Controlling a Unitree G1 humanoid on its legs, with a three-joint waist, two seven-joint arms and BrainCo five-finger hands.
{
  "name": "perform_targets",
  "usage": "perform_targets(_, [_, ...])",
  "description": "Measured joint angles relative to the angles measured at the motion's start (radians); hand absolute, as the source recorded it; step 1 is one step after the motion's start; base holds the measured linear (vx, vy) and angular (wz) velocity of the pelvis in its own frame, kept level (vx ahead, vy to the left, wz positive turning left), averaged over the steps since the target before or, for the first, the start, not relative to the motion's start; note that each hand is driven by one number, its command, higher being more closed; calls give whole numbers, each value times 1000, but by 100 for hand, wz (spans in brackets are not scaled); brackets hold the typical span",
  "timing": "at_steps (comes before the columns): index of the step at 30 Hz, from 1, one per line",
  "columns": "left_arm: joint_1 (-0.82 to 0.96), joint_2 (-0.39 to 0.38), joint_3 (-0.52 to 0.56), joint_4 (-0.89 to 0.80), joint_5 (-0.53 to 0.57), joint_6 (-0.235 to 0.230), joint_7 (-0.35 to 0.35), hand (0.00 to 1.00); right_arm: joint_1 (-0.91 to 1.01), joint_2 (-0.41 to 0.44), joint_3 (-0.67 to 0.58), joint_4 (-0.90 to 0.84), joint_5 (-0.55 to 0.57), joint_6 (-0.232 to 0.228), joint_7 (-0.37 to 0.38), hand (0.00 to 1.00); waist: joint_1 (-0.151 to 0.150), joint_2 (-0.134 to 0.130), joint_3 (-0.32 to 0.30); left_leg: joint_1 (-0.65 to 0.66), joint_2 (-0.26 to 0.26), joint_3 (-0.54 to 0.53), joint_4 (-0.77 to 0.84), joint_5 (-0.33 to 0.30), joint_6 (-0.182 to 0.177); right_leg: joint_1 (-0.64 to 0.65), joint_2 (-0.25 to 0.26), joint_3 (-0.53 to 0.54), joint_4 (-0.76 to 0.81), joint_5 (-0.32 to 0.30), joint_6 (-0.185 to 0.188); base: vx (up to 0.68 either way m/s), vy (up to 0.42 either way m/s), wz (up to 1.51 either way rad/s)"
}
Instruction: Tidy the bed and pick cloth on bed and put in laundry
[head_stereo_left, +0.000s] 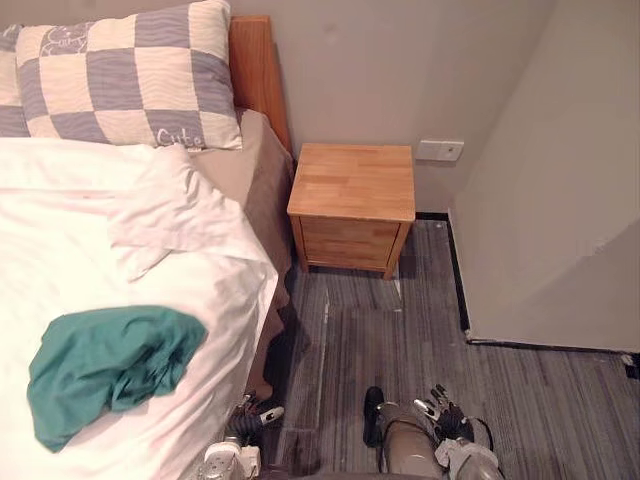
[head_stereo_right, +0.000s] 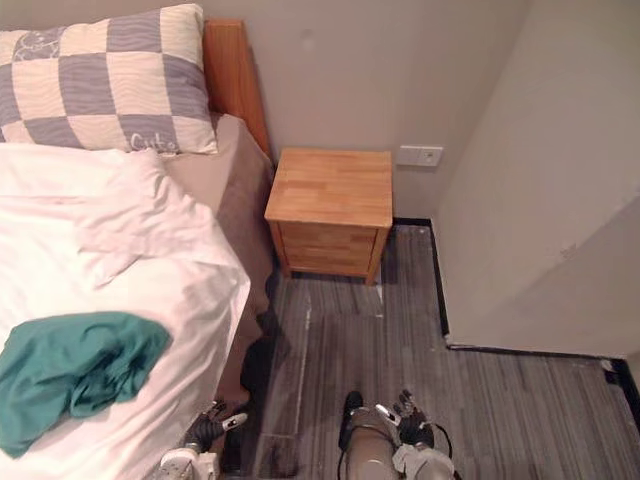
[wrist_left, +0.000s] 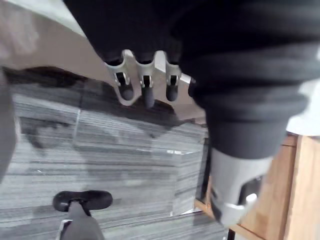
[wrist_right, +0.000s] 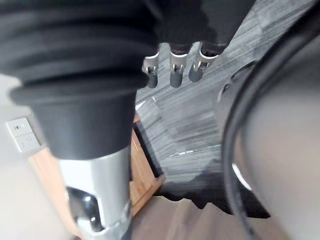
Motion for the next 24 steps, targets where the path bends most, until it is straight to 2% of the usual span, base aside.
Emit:
perform_targets(1, [12, -3, -1, -10, -5, -4, 1, 0, 0, -1, 0, 1, -24, 0, 3, 0, 4, -3, -6, 3, -31, 63, -111, -4, 2, 38, -8, -20, -35, 9, 2, 299, -126, -10])
perform_targets(2, [27, -9, -1, -20, -6, -18, 1, 0, -1, -1, 2, -11, -28, -2, 7, 0, 4, 4, -11, 4, -72, 155, -304, 35, 4, 69, -6, -48, -61, 23, -3, 234, -84, -3])
perform_targets(3, [32, -14, -10, -22, -12, -21, 0, 0, -3, -2, 1, -13, -29, -5, 8, 0, 4, 24, -22, -6, -87, 231, -438, 134, 1, 78, 12, -63, -69, 17, -12, 308, -90, 18])
perform_targets(4, [37, -10, -22, -24, -22, -20, -1, 0, -6, -2, -2, -11, -36, -6, 6, 0, 7, 33, -30, -6, -83, 341, -503, 155, 82, 92, 23, -89, -74, 6, -19, 277, -67, 62])
perform_targets(6, [37, -3, -35, -36, -32, -23, -6, 0, 7, 15, -2, -17, -65, -11, -8, 0, -1, 2, -39, 37, -97, 496, -593, 148, 125, 146, 12, -190, -101, -17, -4, 410, -59, 146])
perform_targets(7, [34, 5, -40, -38, -37, -21, -8, 0, 2, 7, 17, -66, -68, -14, -25, 0, 6, -8, -36, 38, -127, 488, -634, 130, 156, 155, -4, -256, -67, -66, 18, 402, -37, 163])
perform_targets(8, [35, 14, -41, -38, -46, -16, -6, 0, 0, 5, 20, -98, -79, -17, -33, 0, 10, -22, -42, 38, -142, 478, -633, 124, 168, 140, -30, -288, -33, -104, 41, 369, -20, 159])
perform_targets(9, [43, 25, -42, -30, -55, -9, 1, 0, -5, -6, 24, -175, -107, -24, -45, 0, 6, -35, -60, 44, -174, 463, -629, 111, 172, 106, -85, -320, 107, -150, 94, 250, 9, 122])
perform_targets(10, [55, 15, -39, -20, -73, -4, 9, 0, -5, -30, 37, -243, -106, -36, -53, 0, 16, -24, -61, 66, -185, 438, -668, 97, 143, 47, -121, -294, 299, -156, 104, 300, 31, 146])
perform_targets(11, [56, 29, -41, -20, -82, 2, 14, 0, -18, -39, 45, -300, -106, -47, -63, 0, 16, -34, -62, 103, -209, 377, -714, 106, 159, -15, -177, -236, 505, -138, 95, 270, -10, 177])
perform_targets(12, [57, 40, -52, -18, -88, 5, 18, 0, -24, -41, 41, -351, -105, -66, -75, 0, 7, -32, -61, 126, -212, 280, -724, 107, 156, -60, -184, -180, 601, -161, 73, 296, -119, 183])
perform_targets(13, [58, 51, -62, -15, -91, 5, 22, 0, -20, -38, 44, -374, -108, -79, -82, 0, 1, -30, -64, 124, -208, 239, -724, 106, 151, -70, -165, -148, 576, -193, 64, 244, -185, 208])
perform_targets(14, [59, 70, -68, -10, -99, 4, 23, 0, -14, -34, 44, -440, -108, -97, -104, 0, 1, -35, -63, 123, -205, 154, -735, 112, 139, -91, -128, -63, 494, -220, 57, 183, -187, 160])
perform_targets(15, [60, 76, -66, -10, -101, 4, 23, 0, -11, -34, 42, -474, -108, -104, -115, 0, 0, -41, -64, 120, -206, 113, -742, 114, 135, -101, -113, -14, 448, -221, 57, 228, -249, 211])
perform_targets(17, [65, 101, -47, -12, -100, 5, -19, 0, 2, -38, -9, -646, -150, -104, -188, 0, -17, -53, -66, 107, -210, -75, -775, 135, 104, -123, -43, 258, 239, -188, 86, 262, -336, 235])
perform_targets(18, [71, 111, -47, -13, -100, 4, -46, 0, 2, -40, -35, -701, -157, -103, -211, 0, -26, -58, -67, 95, -217, -133, -777, 133, 90, -115, -29, 358, 176, -168, 97, 209, -348, 253])
perform_targets(19, [94, 135, -33, -23, -100, 5, -82, 0, 0, -42, -74, -792, -183, -101, -258, 0, -31, -98, -78, 84, -251, -206, -778, 135, 65, -102, -39, 510, 71, -131, 96, 267, -509, 222])
perform_targets(20, [120, 155, -11, -33, -100, 12, -96, 0, -14, -47, -77, -843, -200, -99, -295, 0, -25, -142, -84, 86, -277, -228, -764, 129, 37, -99, -63, 527, 76, -82, 90, 276, -496, 185])
perform_targets(21, [136, 132, 4, -34, -100, 26, -106, 0, -35, -77, -77, -850, -219, -91, -317, 0, -17, -116, -88, 79, -256, -238, -738, 121, 18, -91, -50, 491, 97, -93, 83, 279, -427, 132])
perform_targets(22, [180, 103, -1, -58, -100, 37, -123, 0, -86, -130, -71, -880, -227, -79, -337, 0, -4, -73, -89, 69, -214, -218, -699, 101, 0, -56, -25, 422, 93, -106, 62, 176, -186, 85])
perform_targets(24, [205, 86, 1, -57, -101, 54, -124, 0, -160, -145, -67, -875, -250, -65, -353, 0, 5, -46, -89, 70, -184, -228, -696, 98, -14, -33, -6, 380, 91, -108, 48, 136, -173, 66])
